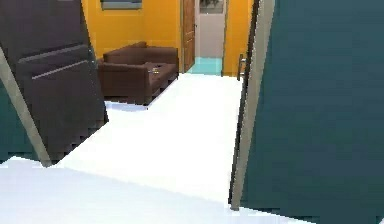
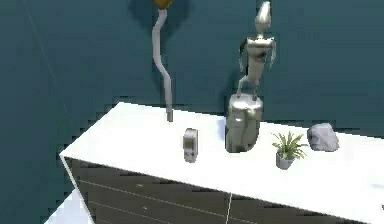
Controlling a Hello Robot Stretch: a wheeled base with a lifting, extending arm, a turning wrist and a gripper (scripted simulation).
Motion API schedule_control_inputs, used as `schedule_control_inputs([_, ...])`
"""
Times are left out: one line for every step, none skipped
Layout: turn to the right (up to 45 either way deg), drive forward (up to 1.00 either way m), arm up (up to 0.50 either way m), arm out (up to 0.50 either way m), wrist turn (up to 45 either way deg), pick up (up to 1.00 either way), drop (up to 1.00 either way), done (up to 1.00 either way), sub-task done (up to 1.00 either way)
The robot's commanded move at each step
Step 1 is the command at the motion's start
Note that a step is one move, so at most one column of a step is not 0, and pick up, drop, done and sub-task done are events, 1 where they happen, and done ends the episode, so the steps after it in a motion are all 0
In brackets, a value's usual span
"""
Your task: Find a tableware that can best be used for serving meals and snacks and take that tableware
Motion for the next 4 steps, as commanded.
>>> schedule_control_inputs([-9.0, 0.00, 0.00, 0.00, 0.0, 0.00, 0.00, 0.00, 0.00])
schedule_control_inputs([0.0, 0.95, 0.00, 0.00, 0.0, 0.00, 0.00, 0.00, 0.00])
schedule_control_inputs([15.0, 0.00, 0.00, 0.00, 0.0, 0.00, 0.00, 0.00, 0.00])
schedule_control_inputs([0.0, 1.00, 0.00, 0.00, 0.0, 0.00, 0.00, 0.00, 0.00])
